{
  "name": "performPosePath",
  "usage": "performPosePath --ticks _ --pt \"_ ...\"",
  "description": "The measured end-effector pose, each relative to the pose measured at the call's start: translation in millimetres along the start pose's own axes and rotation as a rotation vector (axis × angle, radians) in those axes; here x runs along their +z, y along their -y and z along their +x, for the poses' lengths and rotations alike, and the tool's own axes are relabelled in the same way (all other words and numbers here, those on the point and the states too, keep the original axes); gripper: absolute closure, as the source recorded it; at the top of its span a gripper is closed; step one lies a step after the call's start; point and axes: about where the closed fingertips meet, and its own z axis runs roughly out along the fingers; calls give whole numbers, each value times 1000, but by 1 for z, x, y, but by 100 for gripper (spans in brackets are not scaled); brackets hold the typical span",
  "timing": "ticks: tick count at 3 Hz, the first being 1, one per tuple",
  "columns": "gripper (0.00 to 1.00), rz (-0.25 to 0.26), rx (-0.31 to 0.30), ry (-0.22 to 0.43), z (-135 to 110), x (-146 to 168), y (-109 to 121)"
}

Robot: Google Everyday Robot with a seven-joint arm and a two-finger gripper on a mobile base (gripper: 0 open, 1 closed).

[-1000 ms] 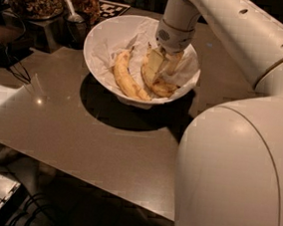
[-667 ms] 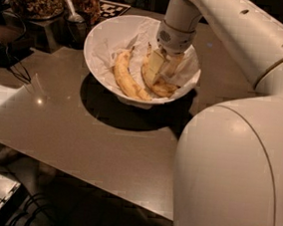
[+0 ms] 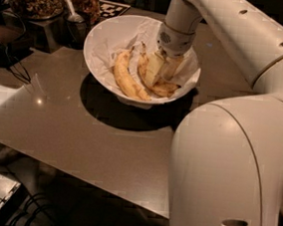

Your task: Pick banana from white bowl

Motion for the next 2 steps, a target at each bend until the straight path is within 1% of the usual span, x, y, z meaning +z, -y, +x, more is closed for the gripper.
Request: performPosePath --ticks 1,2 --pt "49 -3 1 0 0 -1 0" --pt "47 -20 6 -6 1 3 0"
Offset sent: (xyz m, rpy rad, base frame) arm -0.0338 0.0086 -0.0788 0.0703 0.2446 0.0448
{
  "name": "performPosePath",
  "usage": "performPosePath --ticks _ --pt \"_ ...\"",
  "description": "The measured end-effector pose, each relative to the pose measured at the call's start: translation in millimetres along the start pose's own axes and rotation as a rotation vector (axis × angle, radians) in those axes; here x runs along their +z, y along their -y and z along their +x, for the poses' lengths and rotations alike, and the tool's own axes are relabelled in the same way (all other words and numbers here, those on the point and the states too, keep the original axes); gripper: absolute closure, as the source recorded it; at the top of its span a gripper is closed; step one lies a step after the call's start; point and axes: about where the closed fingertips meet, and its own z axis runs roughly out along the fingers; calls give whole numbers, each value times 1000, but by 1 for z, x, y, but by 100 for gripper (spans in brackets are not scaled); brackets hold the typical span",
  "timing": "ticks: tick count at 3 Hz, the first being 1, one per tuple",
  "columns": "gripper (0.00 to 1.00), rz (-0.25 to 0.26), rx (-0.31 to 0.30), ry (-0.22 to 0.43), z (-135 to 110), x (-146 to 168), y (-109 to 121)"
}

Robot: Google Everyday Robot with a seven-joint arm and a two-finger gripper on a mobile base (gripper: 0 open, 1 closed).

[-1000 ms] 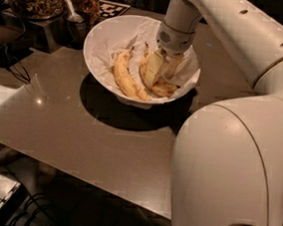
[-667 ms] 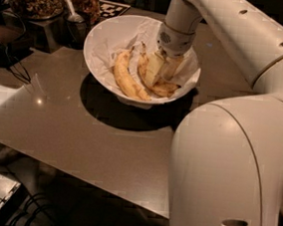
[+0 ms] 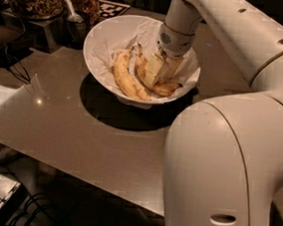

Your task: Pick banana from white bowl

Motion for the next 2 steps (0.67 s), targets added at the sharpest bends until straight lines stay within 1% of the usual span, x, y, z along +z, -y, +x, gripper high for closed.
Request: performPosePath --ticks 2 --pt "42 0 7 -9 1 1 4"
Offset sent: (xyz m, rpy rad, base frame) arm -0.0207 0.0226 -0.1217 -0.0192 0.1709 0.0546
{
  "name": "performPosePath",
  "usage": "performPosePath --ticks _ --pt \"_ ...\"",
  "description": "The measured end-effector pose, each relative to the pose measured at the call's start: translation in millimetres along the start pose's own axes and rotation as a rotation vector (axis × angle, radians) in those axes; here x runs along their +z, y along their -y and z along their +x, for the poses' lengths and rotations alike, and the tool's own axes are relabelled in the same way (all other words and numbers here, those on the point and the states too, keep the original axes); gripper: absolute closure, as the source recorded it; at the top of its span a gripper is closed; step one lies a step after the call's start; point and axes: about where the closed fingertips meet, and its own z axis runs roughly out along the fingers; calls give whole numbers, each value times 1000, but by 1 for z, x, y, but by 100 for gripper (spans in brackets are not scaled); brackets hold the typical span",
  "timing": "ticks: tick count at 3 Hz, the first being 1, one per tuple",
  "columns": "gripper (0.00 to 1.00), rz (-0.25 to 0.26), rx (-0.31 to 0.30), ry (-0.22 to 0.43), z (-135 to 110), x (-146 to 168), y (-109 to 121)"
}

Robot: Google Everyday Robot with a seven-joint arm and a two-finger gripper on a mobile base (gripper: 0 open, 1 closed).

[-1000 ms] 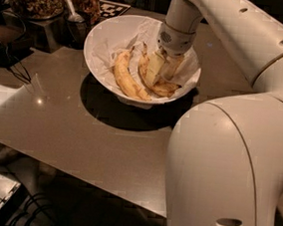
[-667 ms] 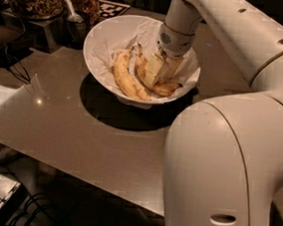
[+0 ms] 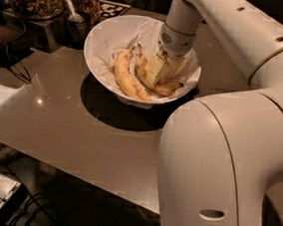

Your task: Pick banana from white bowl

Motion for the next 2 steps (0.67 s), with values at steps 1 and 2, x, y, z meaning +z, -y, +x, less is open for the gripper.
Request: performPosePath --ticks 1,2 --pt "41 0 5 -6 1 1 3" --pt "59 0 5 -6 1 1 3"
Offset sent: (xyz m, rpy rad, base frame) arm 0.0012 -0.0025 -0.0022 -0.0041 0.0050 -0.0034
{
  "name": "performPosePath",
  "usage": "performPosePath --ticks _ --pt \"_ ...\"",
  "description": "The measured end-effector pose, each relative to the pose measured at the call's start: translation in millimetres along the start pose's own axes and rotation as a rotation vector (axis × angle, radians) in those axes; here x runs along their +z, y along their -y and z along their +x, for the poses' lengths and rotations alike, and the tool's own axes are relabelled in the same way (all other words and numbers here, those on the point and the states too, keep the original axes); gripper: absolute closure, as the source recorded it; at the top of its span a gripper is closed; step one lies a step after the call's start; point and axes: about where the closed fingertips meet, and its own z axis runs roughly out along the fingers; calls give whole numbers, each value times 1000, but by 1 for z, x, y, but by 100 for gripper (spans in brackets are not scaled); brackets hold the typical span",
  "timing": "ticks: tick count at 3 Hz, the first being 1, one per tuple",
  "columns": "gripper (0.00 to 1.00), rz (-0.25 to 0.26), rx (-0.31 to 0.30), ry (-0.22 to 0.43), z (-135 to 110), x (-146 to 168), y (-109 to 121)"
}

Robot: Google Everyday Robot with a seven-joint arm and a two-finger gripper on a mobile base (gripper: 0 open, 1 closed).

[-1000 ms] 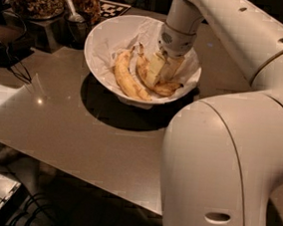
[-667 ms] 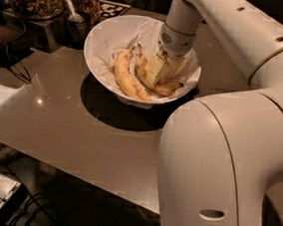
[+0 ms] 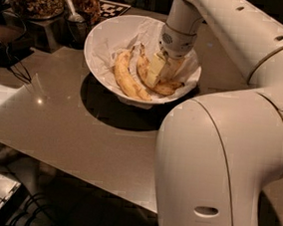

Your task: Pick banana from white bowl

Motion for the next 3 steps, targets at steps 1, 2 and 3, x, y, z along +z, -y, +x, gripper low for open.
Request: performPosePath --ticks 1,2,3 --pt "81 0 0 0 0 0 0" --pt "100 1 -5 14 -3 -1 1" --pt "100 -9 -53 103 1 -24 -5"
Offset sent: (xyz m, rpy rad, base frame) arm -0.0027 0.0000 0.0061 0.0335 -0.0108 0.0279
